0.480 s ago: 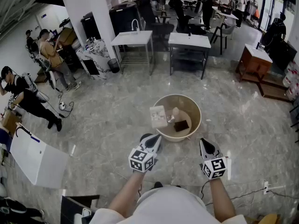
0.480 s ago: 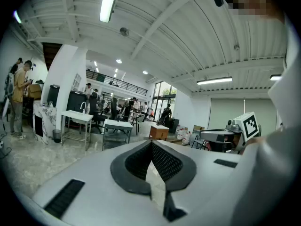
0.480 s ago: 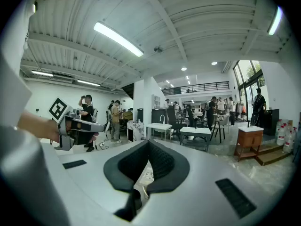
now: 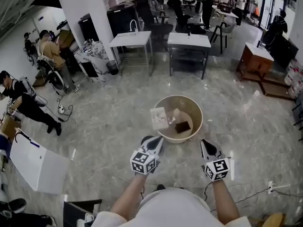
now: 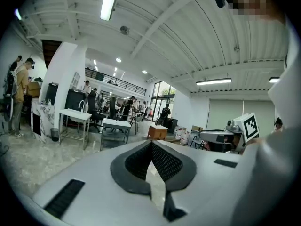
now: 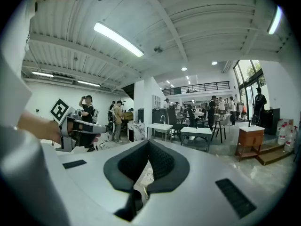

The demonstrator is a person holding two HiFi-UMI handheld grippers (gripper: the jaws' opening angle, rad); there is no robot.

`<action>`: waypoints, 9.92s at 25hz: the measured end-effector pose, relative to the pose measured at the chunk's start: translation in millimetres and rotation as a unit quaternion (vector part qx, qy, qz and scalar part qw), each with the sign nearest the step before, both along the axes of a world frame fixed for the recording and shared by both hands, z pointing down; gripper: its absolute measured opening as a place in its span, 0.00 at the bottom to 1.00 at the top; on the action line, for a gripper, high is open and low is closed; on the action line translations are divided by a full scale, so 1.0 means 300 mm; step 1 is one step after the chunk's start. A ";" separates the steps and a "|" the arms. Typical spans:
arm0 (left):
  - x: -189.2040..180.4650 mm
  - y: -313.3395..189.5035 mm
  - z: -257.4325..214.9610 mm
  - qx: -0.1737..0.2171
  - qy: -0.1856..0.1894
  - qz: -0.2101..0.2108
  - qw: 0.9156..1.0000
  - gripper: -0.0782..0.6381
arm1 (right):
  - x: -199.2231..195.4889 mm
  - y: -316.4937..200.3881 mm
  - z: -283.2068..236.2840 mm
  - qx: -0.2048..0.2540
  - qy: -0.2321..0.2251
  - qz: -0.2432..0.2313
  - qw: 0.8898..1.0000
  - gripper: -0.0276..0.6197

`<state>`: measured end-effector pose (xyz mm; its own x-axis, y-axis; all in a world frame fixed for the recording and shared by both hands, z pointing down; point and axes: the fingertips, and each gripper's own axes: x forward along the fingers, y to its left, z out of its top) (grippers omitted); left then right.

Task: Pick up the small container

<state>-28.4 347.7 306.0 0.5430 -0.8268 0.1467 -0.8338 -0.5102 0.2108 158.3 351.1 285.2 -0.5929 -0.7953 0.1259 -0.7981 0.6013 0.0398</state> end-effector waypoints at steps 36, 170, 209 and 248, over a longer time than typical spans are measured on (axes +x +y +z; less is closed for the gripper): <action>-0.269 -0.001 0.007 0.011 0.034 0.021 0.999 0.51 | -0.203 -0.028 0.037 -0.025 -0.001 0.030 0.999 0.45; -0.014 -2.206 2.191 -0.384 0.053 0.048 0.921 0.55 | -0.465 -2.317 2.240 -0.300 0.127 -0.167 0.931 0.37; 0.031 -2.321 2.269 -0.447 0.400 -0.002 0.800 0.60 | -0.513 -2.335 2.240 -0.251 0.166 -0.216 0.929 0.27; 0.224 -2.361 2.042 -0.376 0.668 0.009 0.642 0.58 | -0.432 -2.316 1.935 -0.245 0.147 -0.258 0.923 0.27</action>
